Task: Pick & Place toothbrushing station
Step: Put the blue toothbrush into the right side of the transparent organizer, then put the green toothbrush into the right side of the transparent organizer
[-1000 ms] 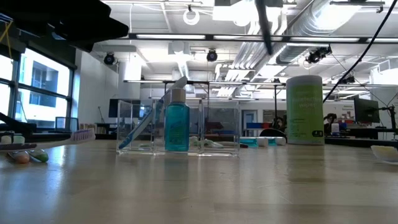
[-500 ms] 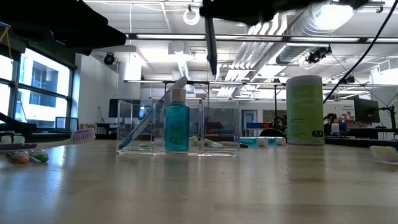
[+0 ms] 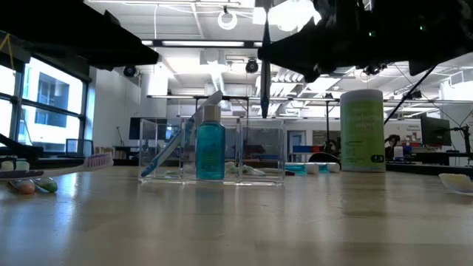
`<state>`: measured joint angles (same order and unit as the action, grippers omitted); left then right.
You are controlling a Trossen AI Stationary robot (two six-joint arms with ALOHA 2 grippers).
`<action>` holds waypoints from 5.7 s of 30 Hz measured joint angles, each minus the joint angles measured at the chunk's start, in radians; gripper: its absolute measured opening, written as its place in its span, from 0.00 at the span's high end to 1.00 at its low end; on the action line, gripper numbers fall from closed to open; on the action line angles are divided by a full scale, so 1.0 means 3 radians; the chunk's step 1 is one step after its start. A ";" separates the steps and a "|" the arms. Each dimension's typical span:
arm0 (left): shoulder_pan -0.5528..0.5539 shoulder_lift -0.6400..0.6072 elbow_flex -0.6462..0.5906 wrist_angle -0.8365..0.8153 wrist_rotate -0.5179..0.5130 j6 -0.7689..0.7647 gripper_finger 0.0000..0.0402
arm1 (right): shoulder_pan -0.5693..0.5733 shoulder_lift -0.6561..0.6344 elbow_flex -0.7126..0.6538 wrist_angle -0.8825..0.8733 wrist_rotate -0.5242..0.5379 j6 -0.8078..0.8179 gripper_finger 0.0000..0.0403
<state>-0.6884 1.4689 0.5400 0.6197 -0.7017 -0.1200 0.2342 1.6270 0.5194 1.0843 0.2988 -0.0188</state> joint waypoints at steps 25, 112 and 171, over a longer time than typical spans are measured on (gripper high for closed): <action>0.0092 0.0000 0.0000 -0.0073 0.0092 -0.0015 0.50 | -0.0124 0.0558 0.0004 0.0487 -0.0145 0.0248 0.94; 0.0501 -0.0051 0.0146 -0.2300 0.1726 -0.2756 0.50 | 0.0478 -0.0226 0.0004 -0.0400 0.0656 -0.0683 0.59; 0.0303 -0.0226 0.0329 -0.3448 0.2453 -0.4630 0.50 | 0.0680 -0.0224 0.0005 -0.0632 0.0406 -0.0124 0.59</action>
<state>-0.5976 1.4010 0.6386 -0.4147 0.0343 -1.5089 0.4383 1.5597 0.5209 0.8948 0.4206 -0.0559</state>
